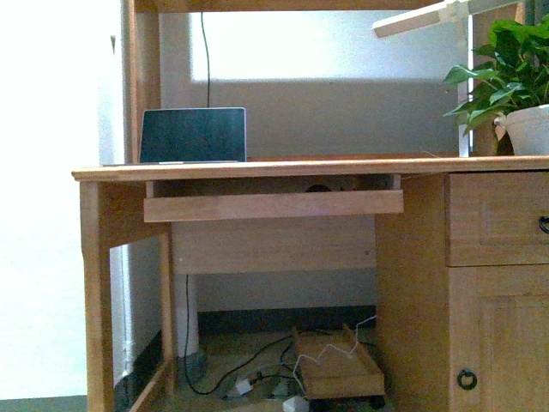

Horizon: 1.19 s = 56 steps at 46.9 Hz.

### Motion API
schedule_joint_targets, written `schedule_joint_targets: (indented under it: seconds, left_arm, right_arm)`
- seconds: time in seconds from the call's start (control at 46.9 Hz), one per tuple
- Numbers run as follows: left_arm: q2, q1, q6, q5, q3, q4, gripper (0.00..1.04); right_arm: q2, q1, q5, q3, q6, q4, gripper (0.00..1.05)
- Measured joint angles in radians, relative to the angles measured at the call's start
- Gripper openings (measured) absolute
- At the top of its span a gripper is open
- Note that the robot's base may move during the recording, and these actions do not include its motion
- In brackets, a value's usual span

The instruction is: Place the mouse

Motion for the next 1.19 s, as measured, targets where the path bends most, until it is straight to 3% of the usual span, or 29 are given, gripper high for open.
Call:
schedule_joint_targets:
  seconds: [1.193]
  left_arm:
    - [-0.002,0.0,0.0,0.0,0.0,0.0,0.97]
  right_arm:
    - [0.0,0.0,-0.002,0.0,0.0,0.0,0.97]
